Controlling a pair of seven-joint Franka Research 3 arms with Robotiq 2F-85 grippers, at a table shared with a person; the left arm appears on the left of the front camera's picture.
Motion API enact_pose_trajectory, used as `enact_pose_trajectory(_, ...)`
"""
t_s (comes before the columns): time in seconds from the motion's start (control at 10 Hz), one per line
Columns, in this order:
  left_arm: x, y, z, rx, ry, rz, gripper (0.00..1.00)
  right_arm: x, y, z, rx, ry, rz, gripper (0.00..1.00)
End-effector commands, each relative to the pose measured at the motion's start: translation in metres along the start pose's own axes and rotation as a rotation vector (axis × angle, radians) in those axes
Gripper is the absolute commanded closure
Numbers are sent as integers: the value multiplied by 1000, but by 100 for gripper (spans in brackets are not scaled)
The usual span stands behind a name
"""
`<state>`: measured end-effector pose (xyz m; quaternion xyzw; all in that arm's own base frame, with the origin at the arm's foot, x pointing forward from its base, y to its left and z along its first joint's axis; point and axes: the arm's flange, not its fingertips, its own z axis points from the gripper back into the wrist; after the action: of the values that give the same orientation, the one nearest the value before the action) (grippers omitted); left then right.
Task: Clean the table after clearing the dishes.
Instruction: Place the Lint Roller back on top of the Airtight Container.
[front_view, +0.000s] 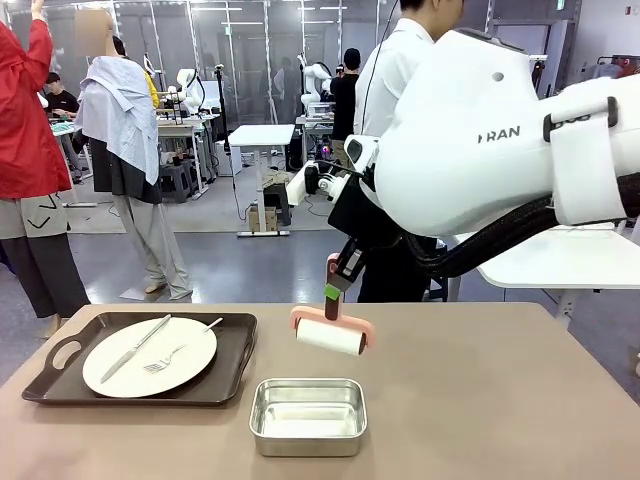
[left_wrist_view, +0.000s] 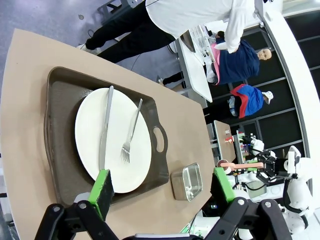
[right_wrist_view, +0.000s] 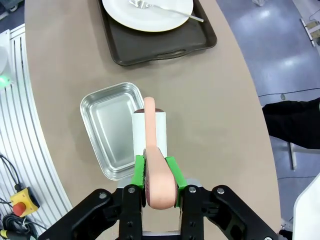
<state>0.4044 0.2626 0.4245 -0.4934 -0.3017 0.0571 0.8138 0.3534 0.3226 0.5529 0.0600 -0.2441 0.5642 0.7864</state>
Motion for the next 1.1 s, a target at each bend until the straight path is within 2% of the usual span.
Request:
enact_pose_trajectory(0.0,0,-1,3,-13,0,-10,0,-3,6,6,11,-9,-6,78)
enact_pose_trajectory(0.3,0,-1,3,-13,0,-10,0,0,1,3,0,-1,1,78)
enact_pose_trajectory(0.6,0,-1,3,-13,0,-10,0,21,5,-30,100,85,108,78)
enact_pose_trajectory(0.8,0,-1,3,-13,0,-10,0,23,-3,-49,185,66,130,78)
enact_pose_trajectory(1.0,0,-1,3,-13,0,-10,0,27,-18,-79,269,95,179,78)
